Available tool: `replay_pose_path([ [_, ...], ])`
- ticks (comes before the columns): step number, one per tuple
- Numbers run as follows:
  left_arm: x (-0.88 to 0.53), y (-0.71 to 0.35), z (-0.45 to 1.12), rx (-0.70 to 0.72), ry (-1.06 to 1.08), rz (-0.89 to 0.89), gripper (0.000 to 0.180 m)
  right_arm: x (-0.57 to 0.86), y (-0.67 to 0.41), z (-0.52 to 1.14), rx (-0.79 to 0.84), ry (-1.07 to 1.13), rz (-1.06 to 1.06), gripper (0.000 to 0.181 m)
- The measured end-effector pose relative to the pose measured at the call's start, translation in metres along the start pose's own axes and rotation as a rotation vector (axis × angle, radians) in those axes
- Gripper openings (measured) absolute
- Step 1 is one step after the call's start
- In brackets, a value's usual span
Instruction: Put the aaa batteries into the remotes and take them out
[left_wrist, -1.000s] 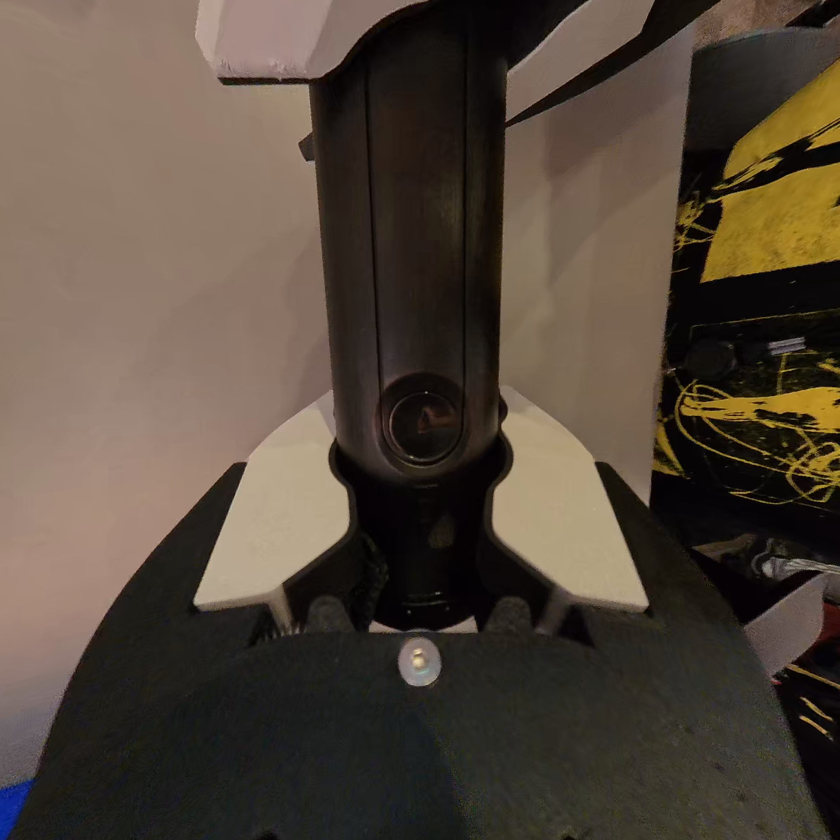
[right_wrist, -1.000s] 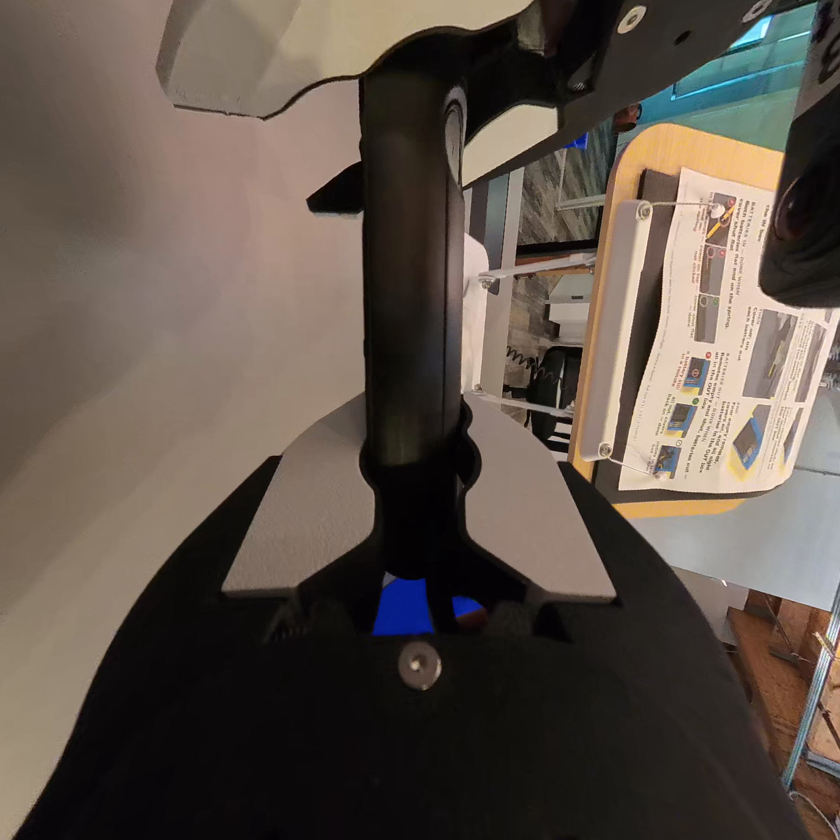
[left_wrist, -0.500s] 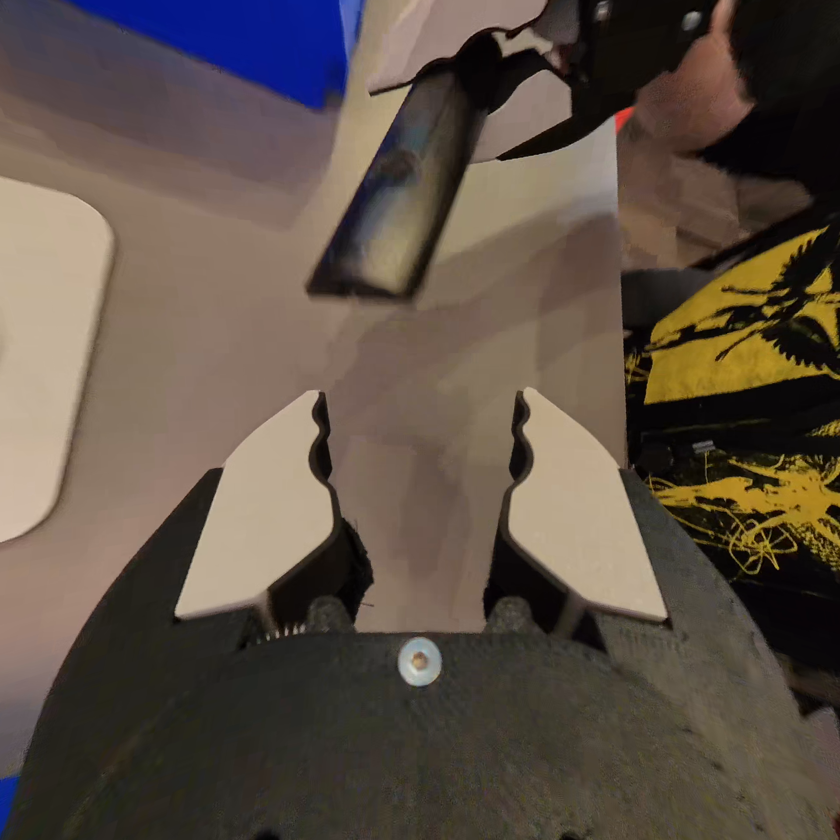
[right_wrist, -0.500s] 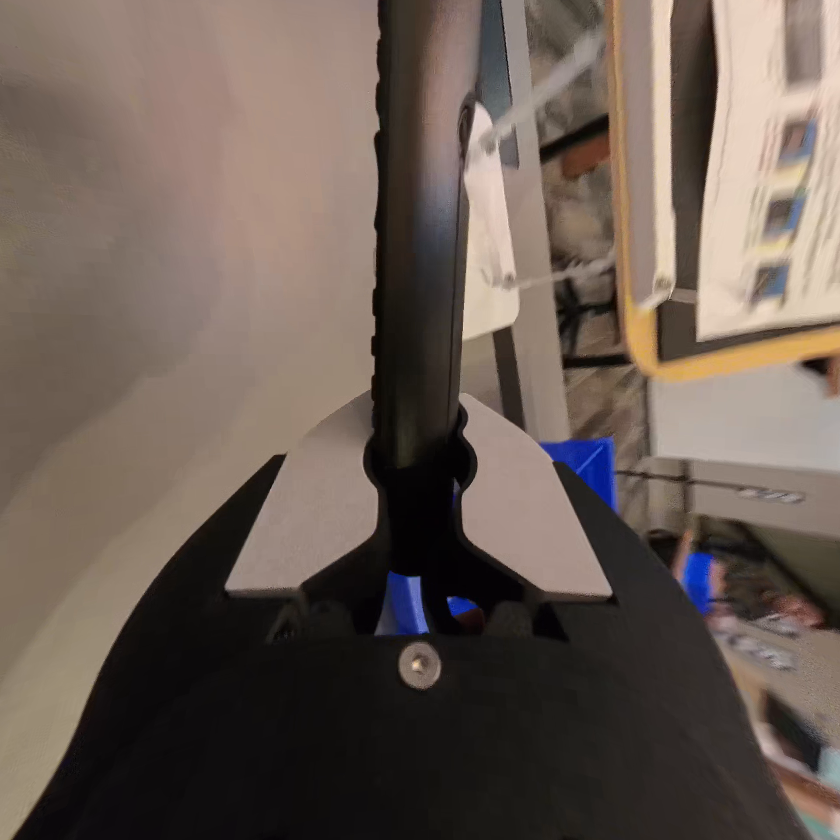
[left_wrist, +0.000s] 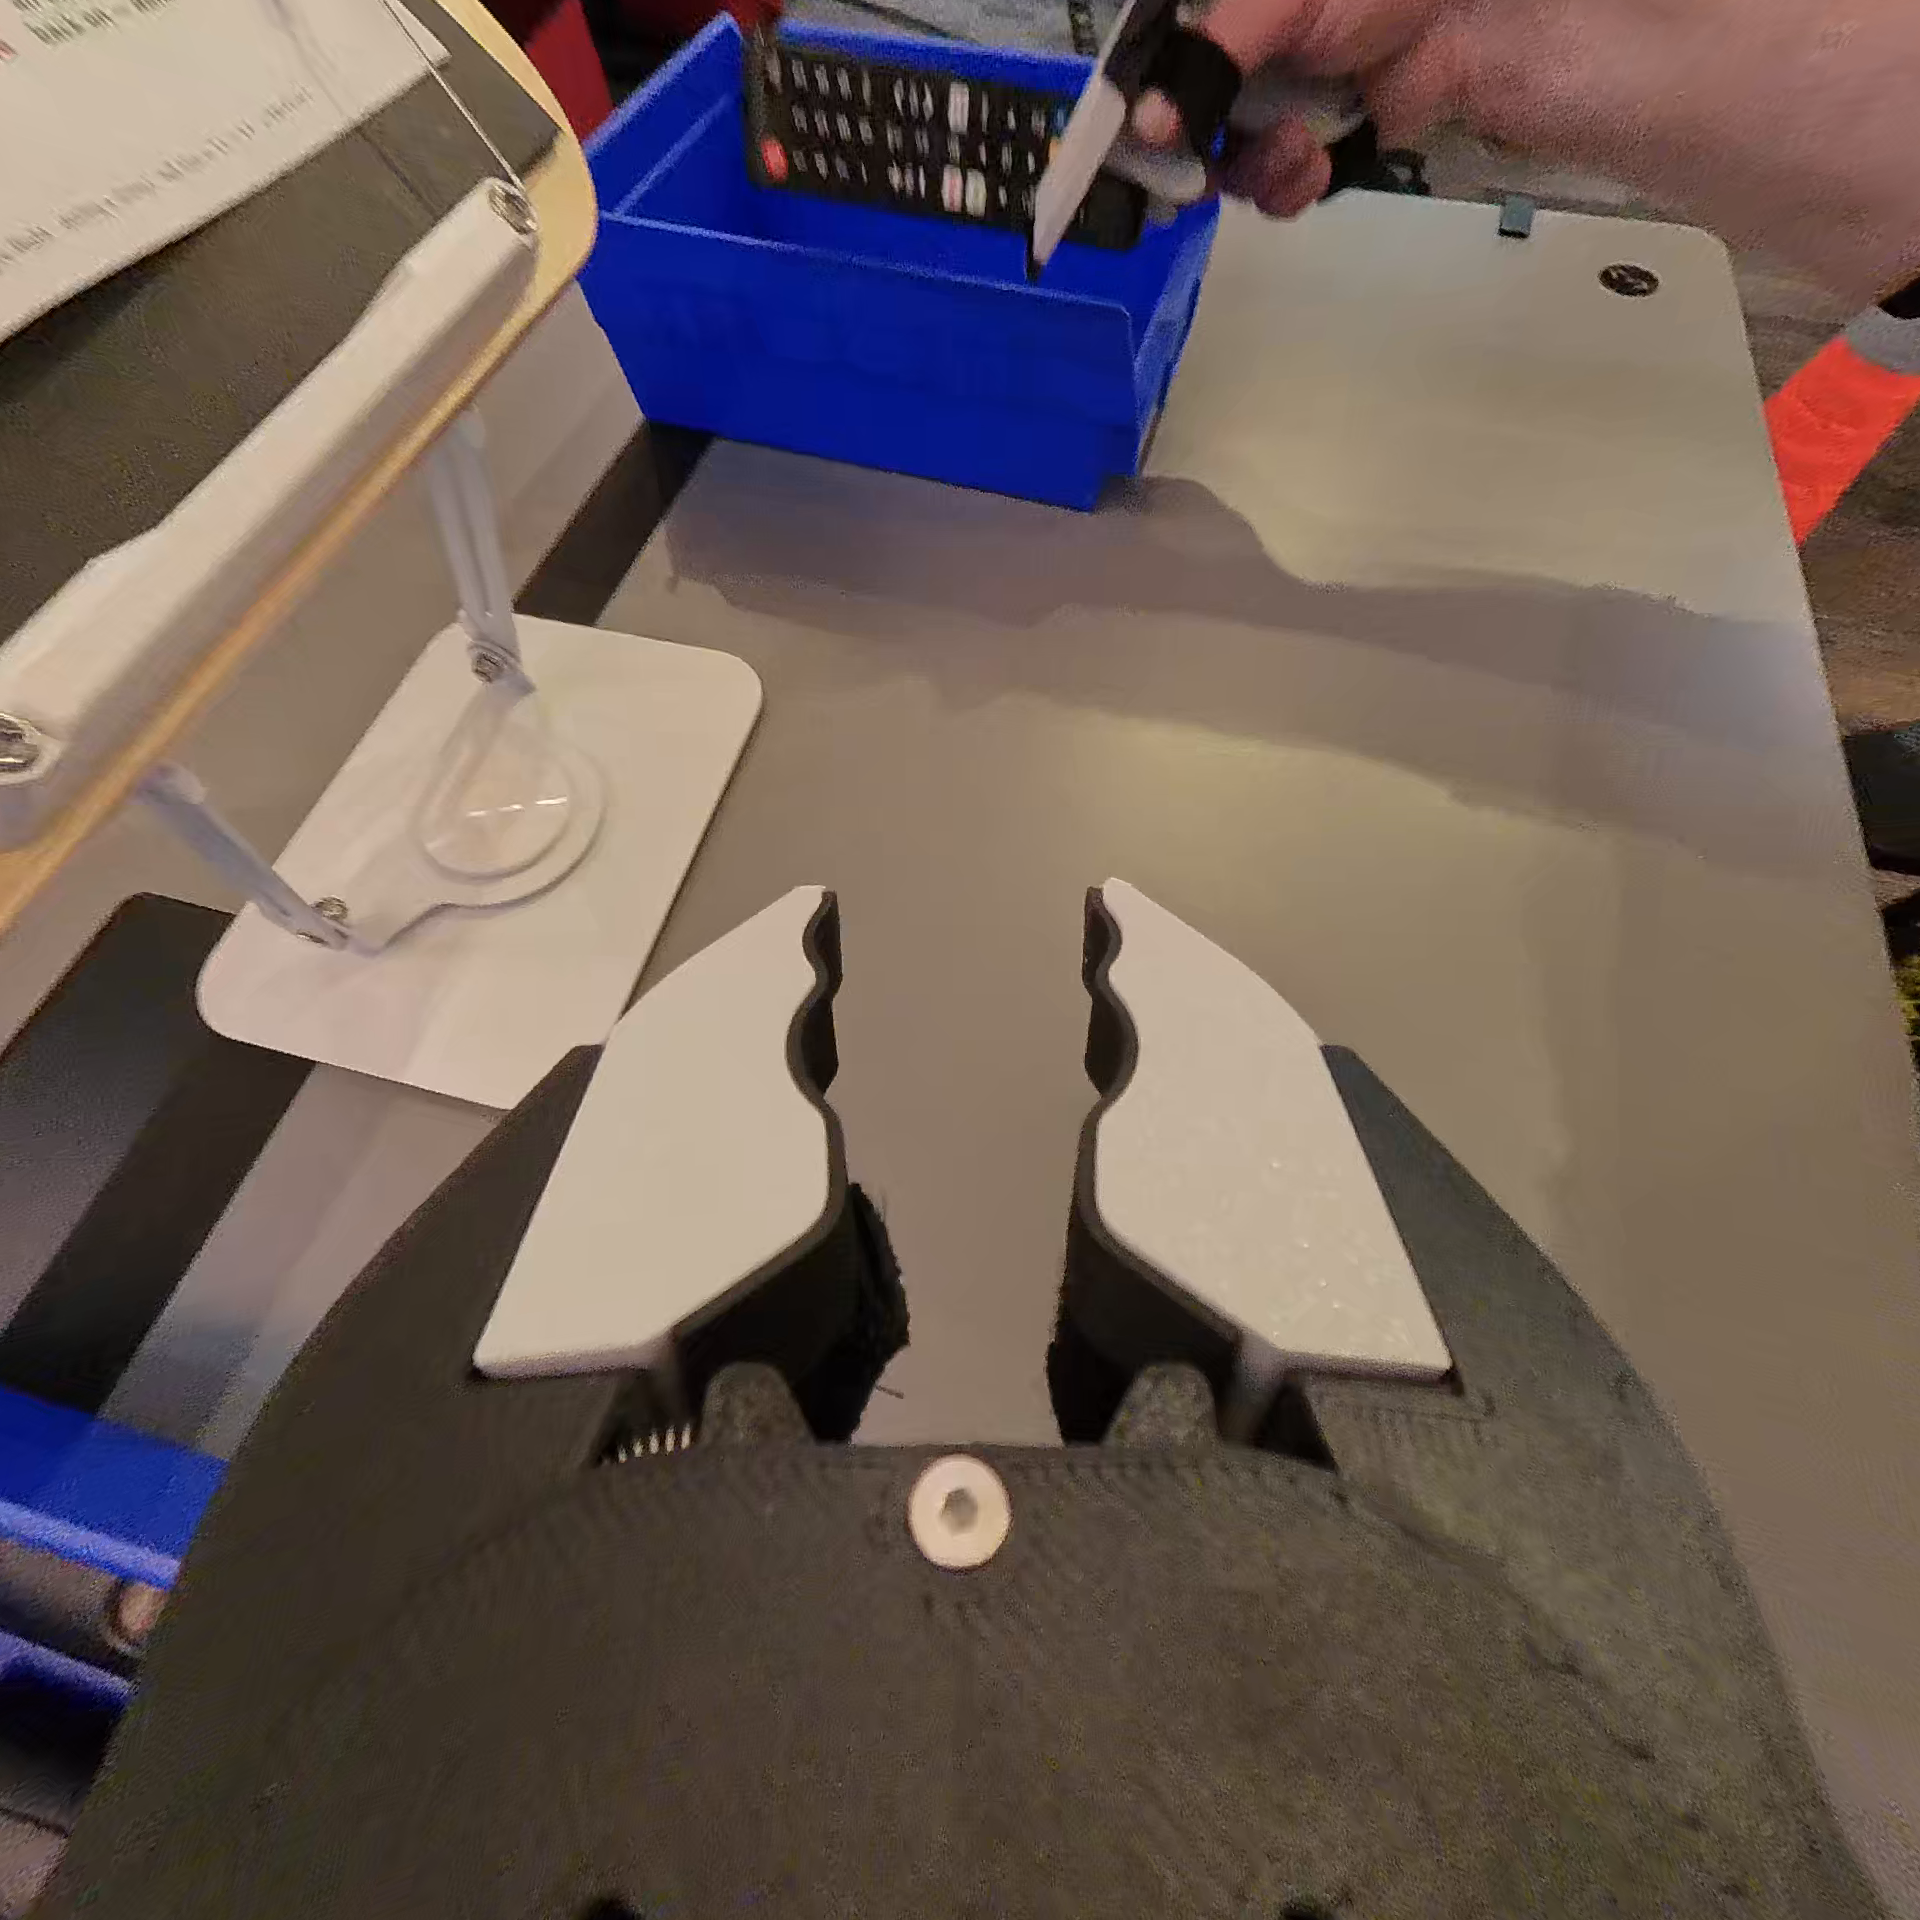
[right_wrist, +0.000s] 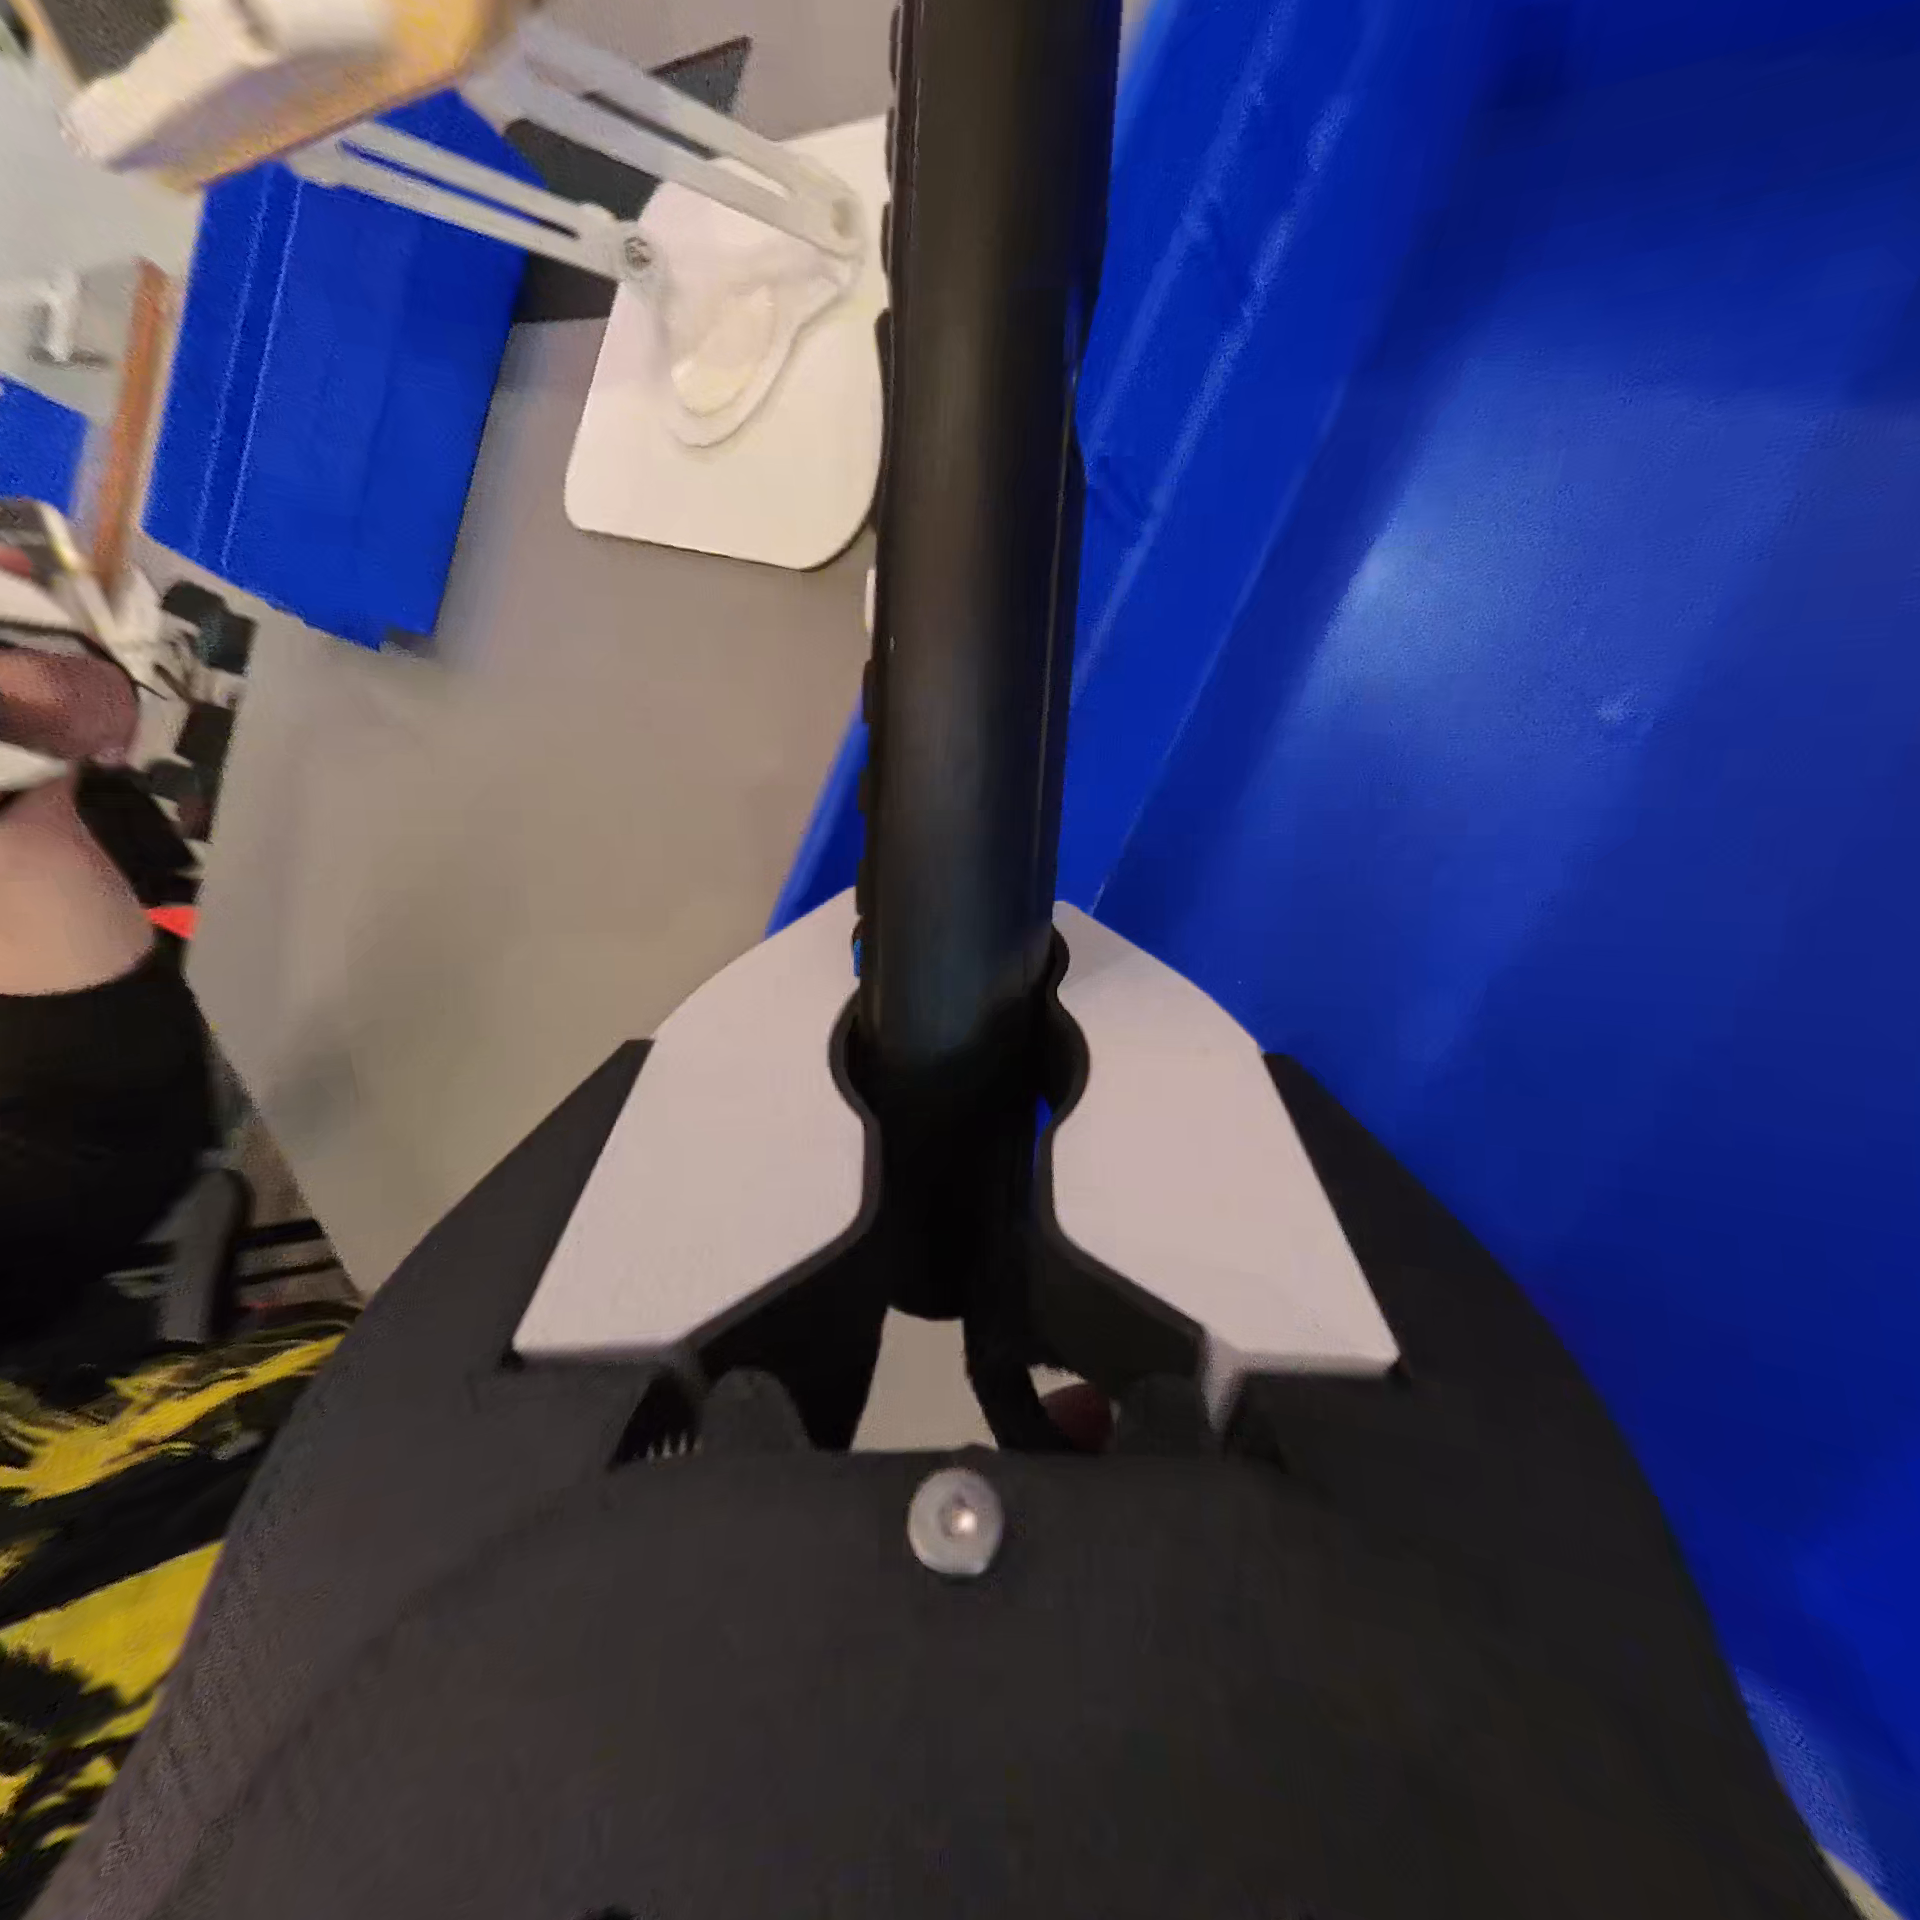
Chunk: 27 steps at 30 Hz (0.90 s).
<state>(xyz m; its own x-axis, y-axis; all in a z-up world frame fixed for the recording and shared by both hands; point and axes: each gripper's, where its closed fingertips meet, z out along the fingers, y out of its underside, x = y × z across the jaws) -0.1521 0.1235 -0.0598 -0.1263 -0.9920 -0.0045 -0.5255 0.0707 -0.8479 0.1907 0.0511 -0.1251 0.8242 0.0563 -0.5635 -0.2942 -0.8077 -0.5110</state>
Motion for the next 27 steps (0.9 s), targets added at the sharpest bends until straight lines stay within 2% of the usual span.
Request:
replay_pose_path([
  [4, -0.009, -0.009, -0.007, 0.048, -0.046, 0.026, 0.046, 0.031, 0.004, 0.025, -0.027, 0.001, 0.185, 0.026],
  [12, -0.014, -0.030, -0.018, 0.151, -0.047, 0.068, 0.045, 0.048, 0.021, 0.057, -0.165, 0.097, 0.329, 0.027],
  [14, -0.016, -0.030, -0.021, 0.137, -0.048, 0.078, 0.045, 0.045, 0.026, 0.062, -0.194, 0.086, 0.340, 0.028],
  [19, -0.015, -0.043, -0.046, 0.209, -0.042, 0.080, 0.041, 0.040, 0.031, 0.062, -0.251, 0.124, 0.294, 0.029],
  [23, -0.016, -0.039, -0.052, 0.195, -0.057, 0.081, 0.042, 0.047, 0.030, 0.054, -0.272, 0.210, 0.232, 0.025],
  [25, -0.016, -0.040, -0.052, 0.193, -0.065, 0.085, 0.042, 0.065, 0.026, 0.040, -0.268, 0.378, 0.165, 0.025],
  [27, -0.014, -0.042, -0.052, 0.195, -0.067, 0.092, 0.042, 0.085, 0.025, 0.023, -0.331, 0.605, 0.031, 0.024],
])
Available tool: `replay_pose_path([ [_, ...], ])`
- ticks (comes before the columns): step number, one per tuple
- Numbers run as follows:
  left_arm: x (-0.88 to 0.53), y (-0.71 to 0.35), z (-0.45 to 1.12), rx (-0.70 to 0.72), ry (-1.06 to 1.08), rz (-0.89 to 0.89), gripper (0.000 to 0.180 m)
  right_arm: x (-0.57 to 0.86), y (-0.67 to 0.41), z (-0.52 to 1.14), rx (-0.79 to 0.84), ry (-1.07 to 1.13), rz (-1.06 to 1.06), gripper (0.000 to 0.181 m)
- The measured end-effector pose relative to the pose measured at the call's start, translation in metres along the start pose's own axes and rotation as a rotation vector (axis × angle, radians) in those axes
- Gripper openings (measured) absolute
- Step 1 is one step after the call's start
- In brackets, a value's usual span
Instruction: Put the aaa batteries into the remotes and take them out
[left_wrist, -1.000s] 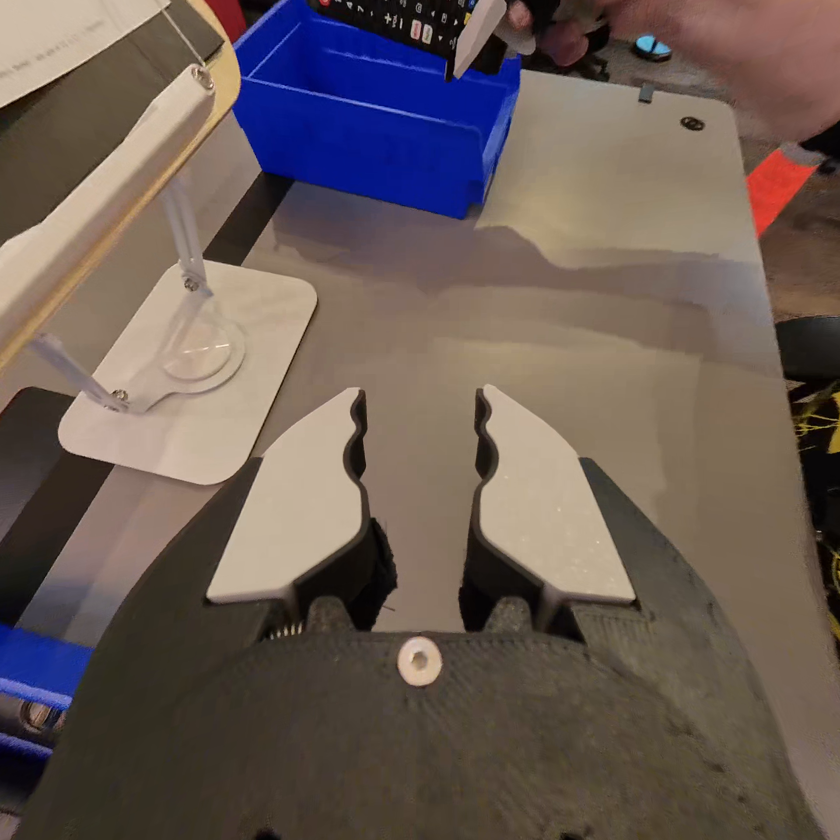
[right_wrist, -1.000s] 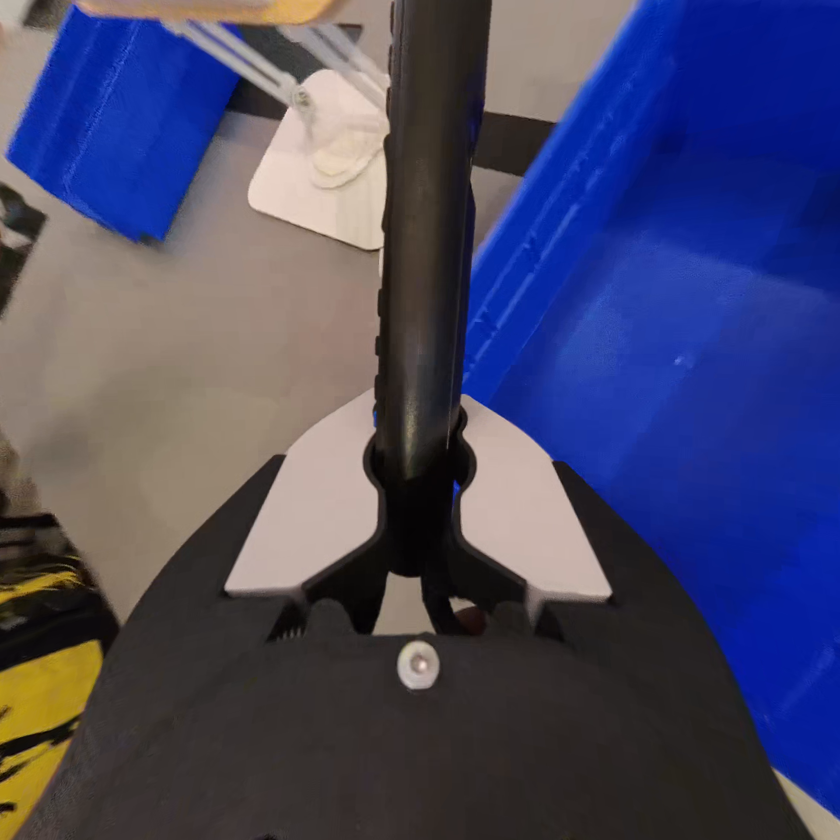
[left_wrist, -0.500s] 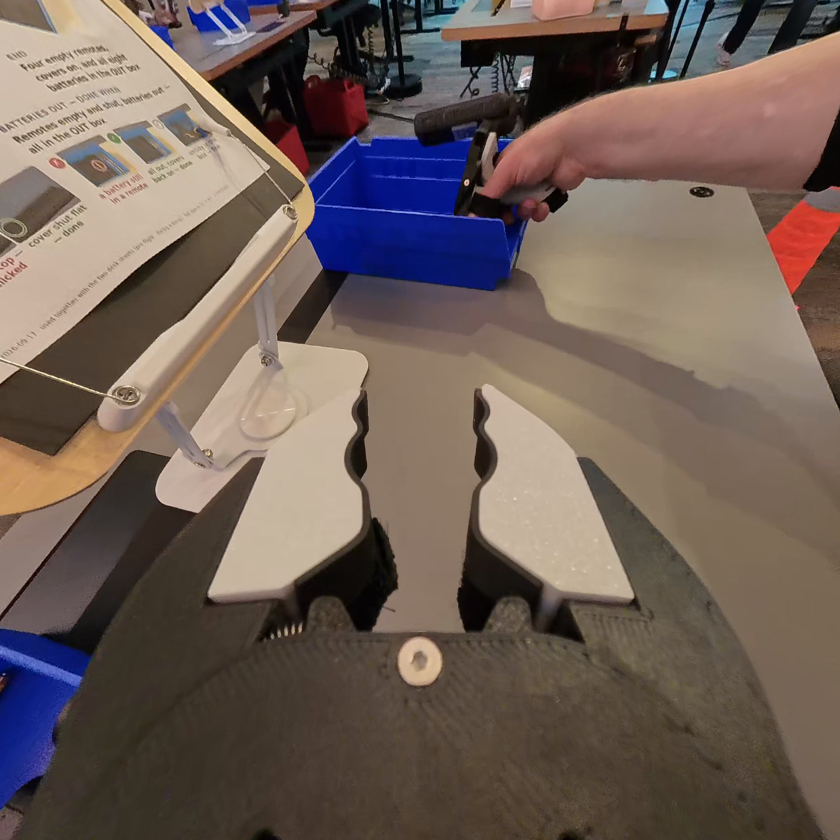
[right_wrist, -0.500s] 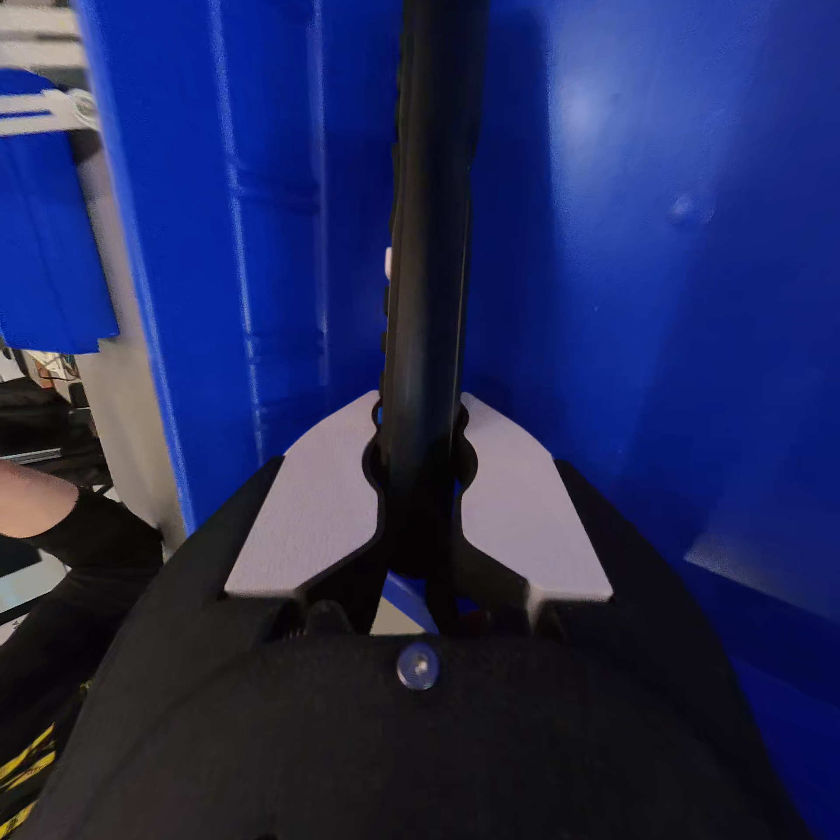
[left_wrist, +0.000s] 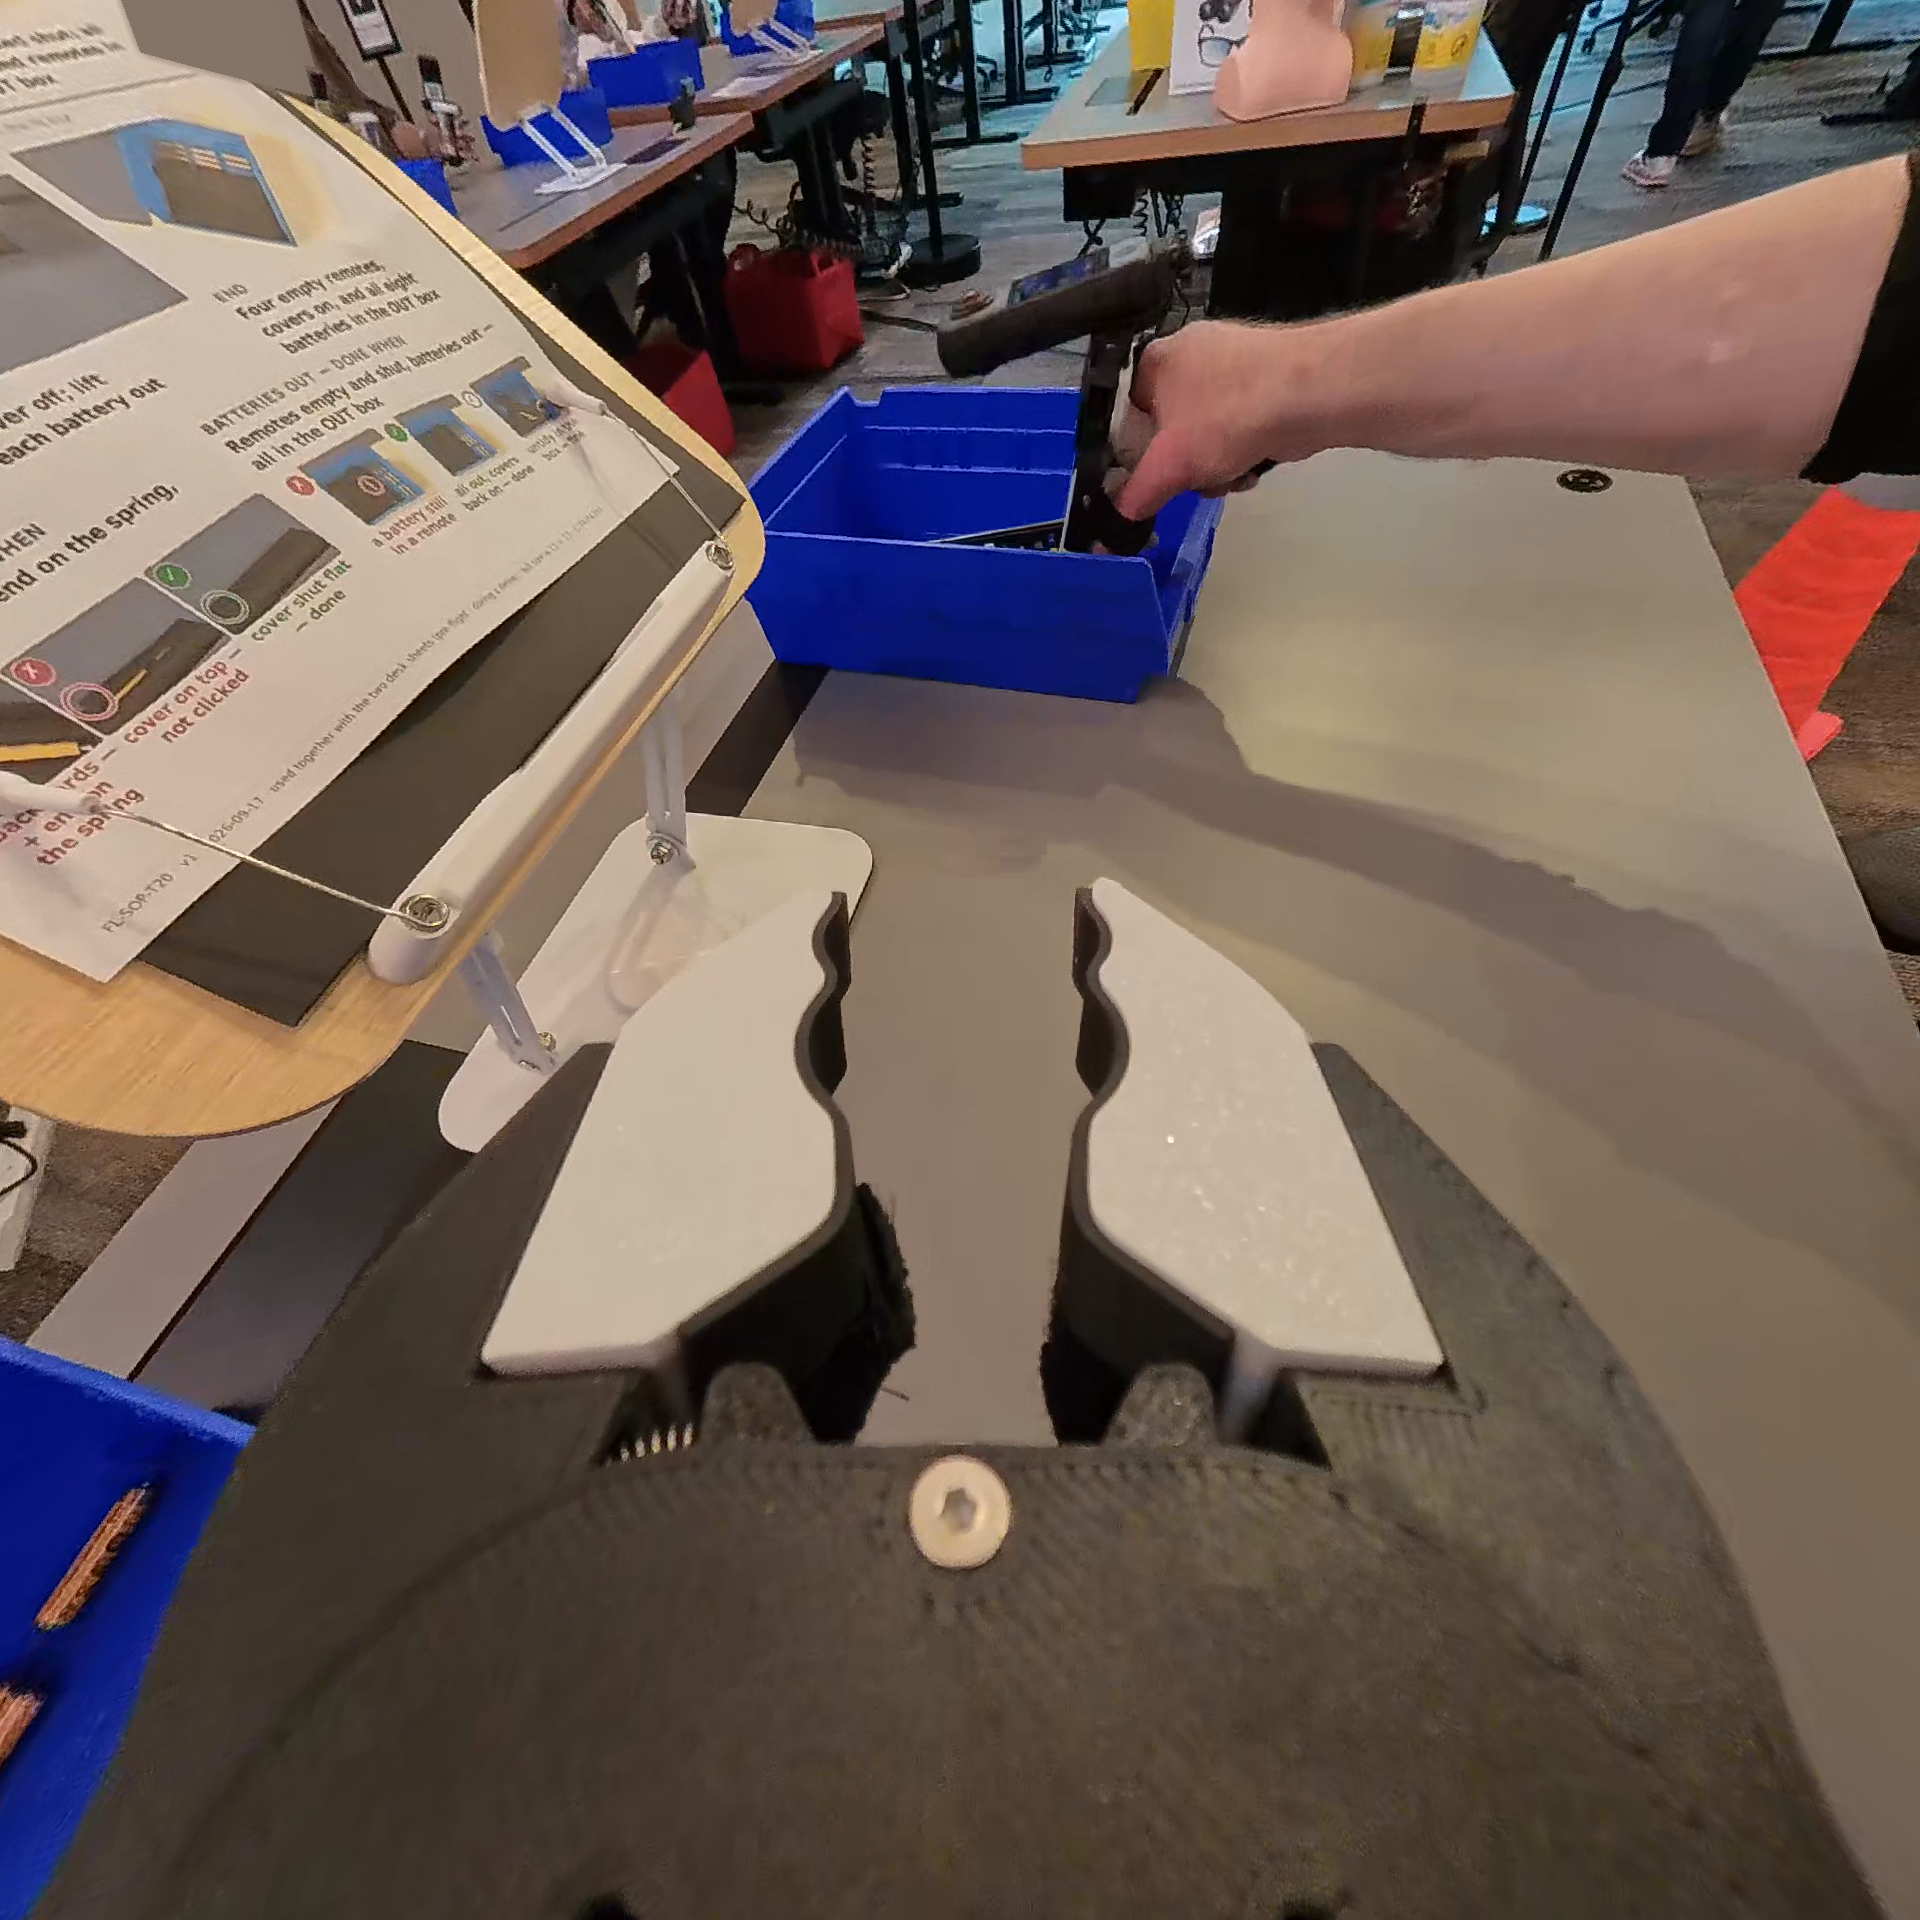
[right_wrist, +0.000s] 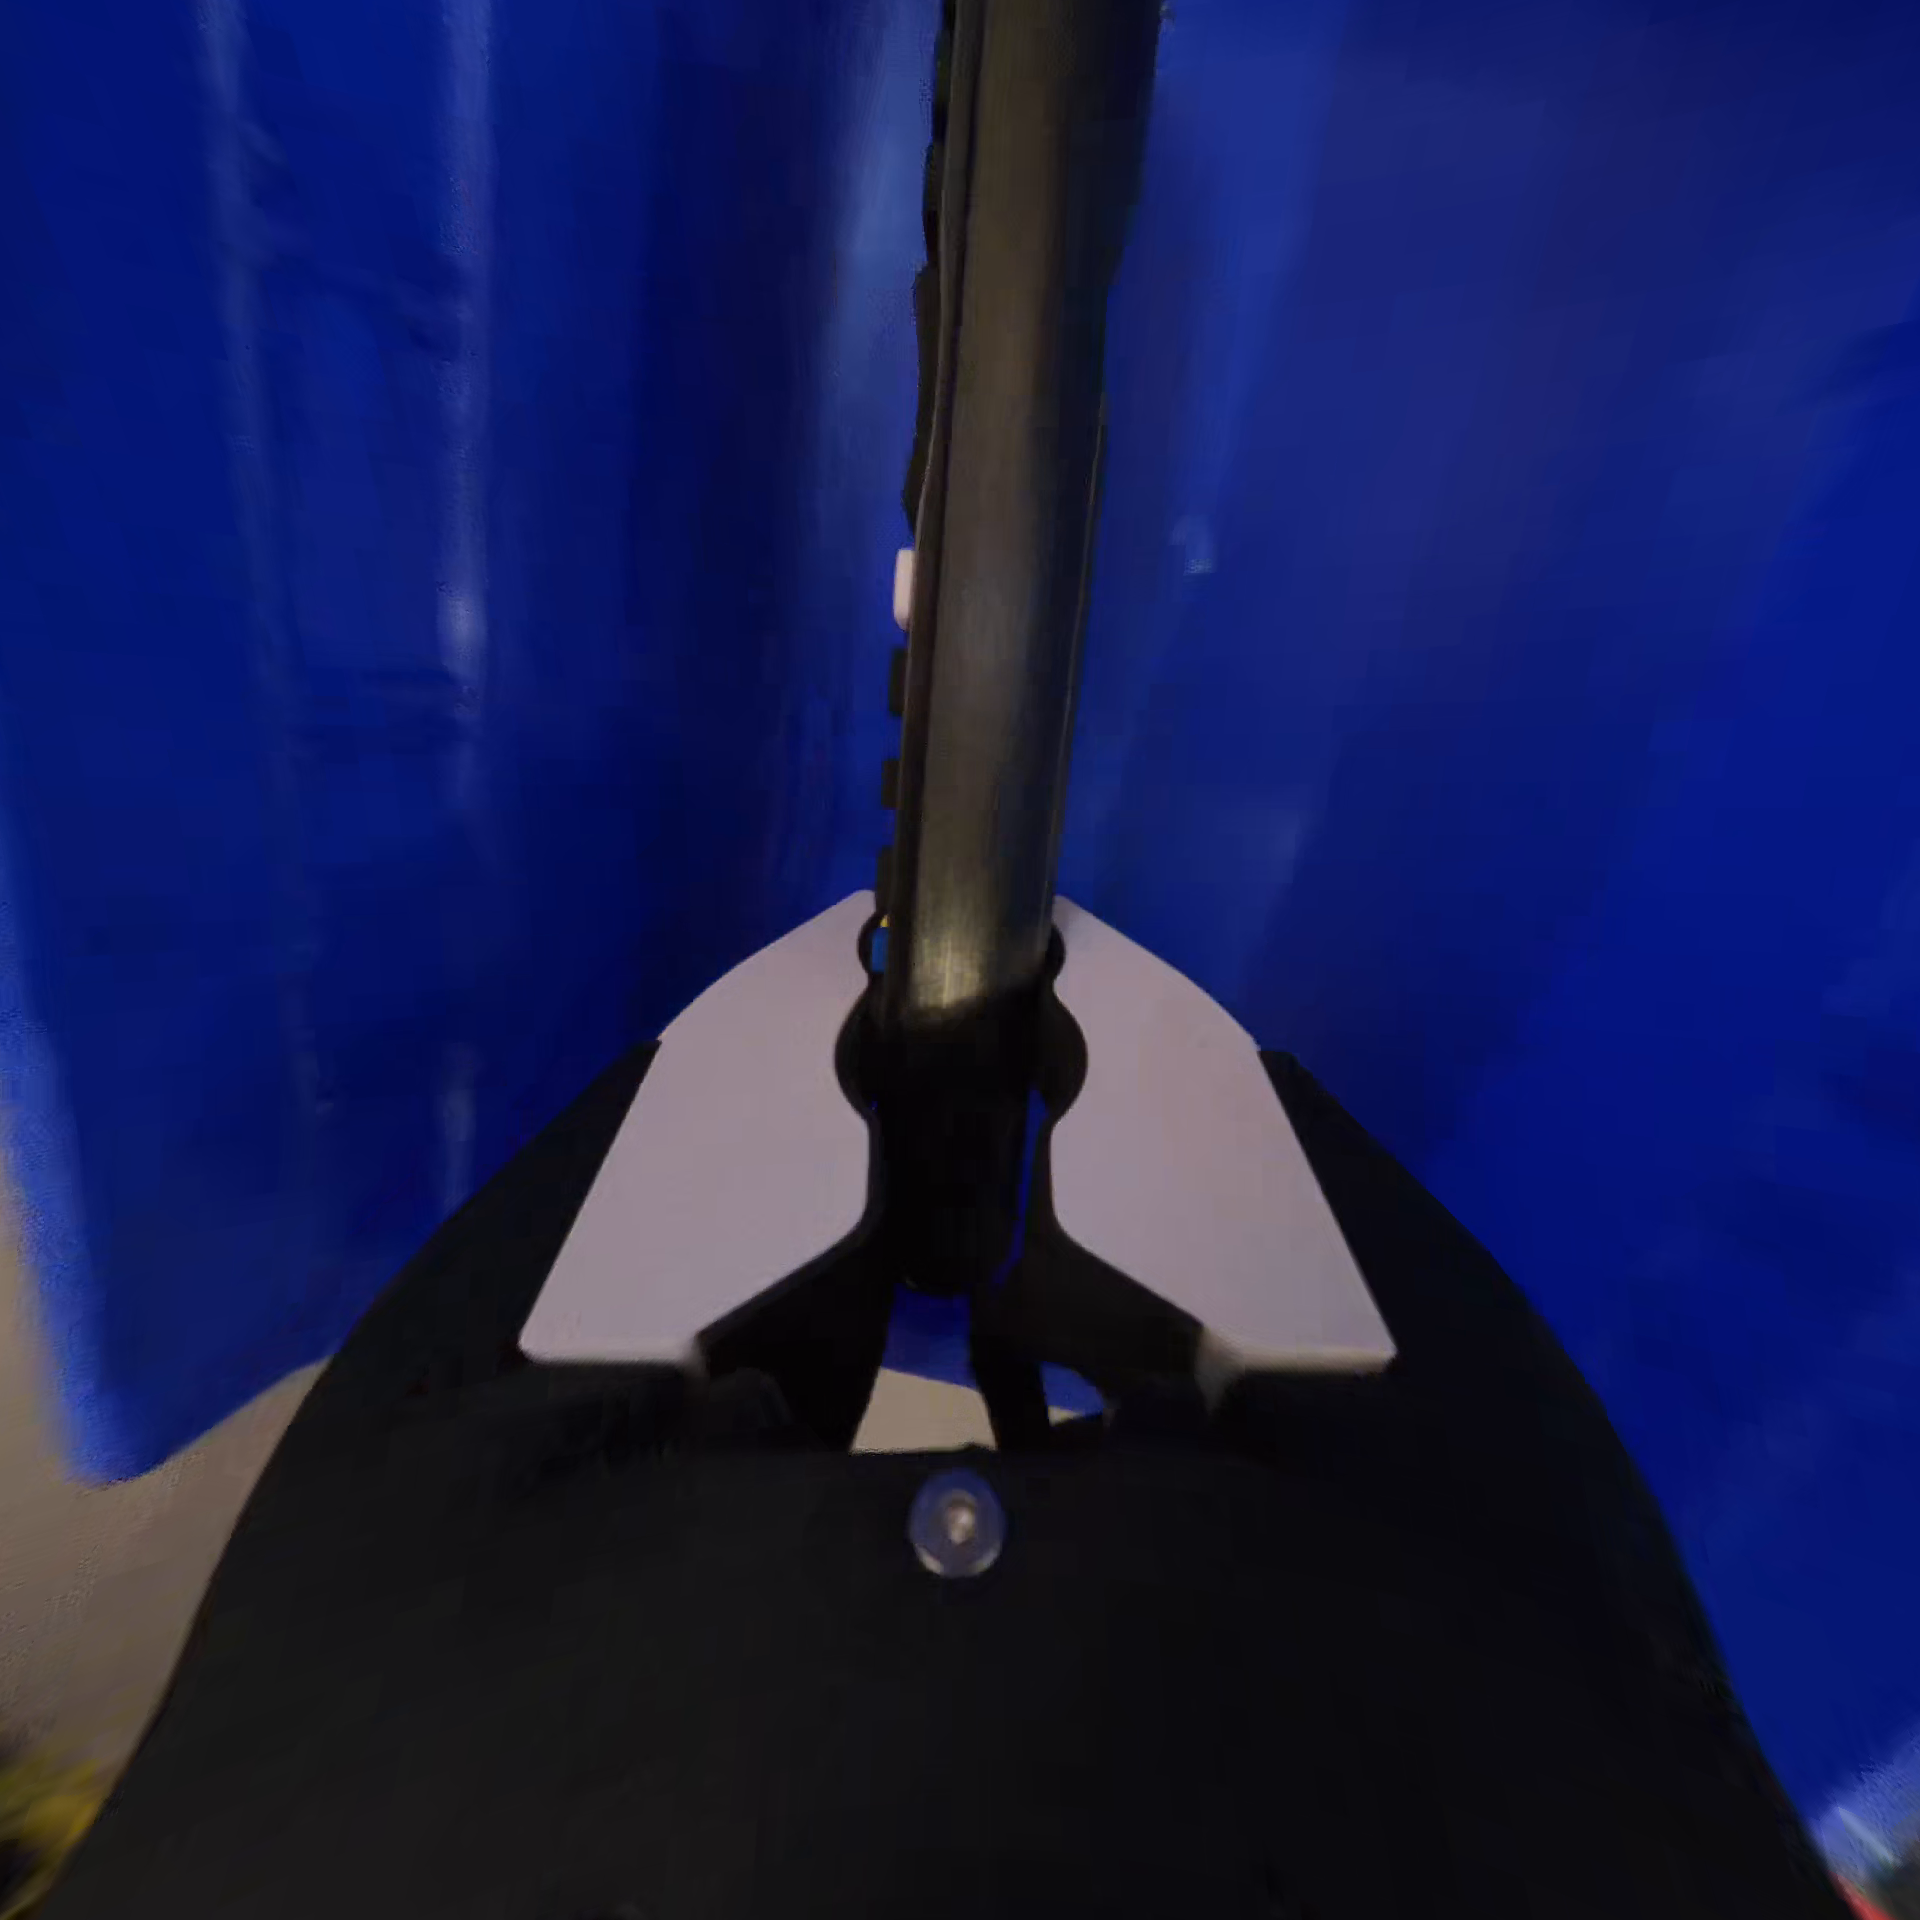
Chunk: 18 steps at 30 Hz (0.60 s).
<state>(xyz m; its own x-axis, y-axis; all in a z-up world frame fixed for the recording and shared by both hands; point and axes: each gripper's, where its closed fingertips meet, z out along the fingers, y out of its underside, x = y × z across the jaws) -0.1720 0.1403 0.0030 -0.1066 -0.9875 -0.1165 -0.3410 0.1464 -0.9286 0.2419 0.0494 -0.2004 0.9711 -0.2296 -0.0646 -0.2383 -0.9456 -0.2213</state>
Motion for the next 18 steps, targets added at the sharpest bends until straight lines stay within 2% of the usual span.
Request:
replay_pose_path([
  [2, 0.001, -0.001, 0.002, -0.003, -0.001, 0.004, 0.042, 0.017, 0.002, -0.001, -0.049, 0.217, -0.122, 0.025],
  [4, 0.002, 0.000, 0.005, -0.008, 0.003, 0.004, 0.042, 0.016, 0.002, 0.006, -0.093, 0.304, -0.211, 0.027],
  [7, 0.003, 0.003, 0.006, -0.019, 0.007, 0.003, 0.043, 0.002, 0.004, 0.011, -0.139, 0.302, -0.296, 0.059],
  [8, 0.003, 0.003, 0.005, -0.020, 0.005, 0.003, 0.043, -0.005, 0.005, 0.010, -0.140, 0.258, -0.289, 0.060],
  [11, 0.003, 0.002, 0.001, -0.017, 0.007, 0.002, 0.043, -0.009, 0.008, -0.007, -0.115, 0.211, -0.284, 0.060],
  [15, -0.002, 0.003, -0.003, -0.017, -0.013, -0.004, 0.044, -0.012, -0.003, -0.023, 0.028, 0.045, -0.173, 0.045],
  [18, -0.008, 0.006, -0.008, -0.029, -0.040, -0.018, 0.045, 0.007, 0.000, -0.008, -0.025, 0.080, -0.157, 0.038],
])
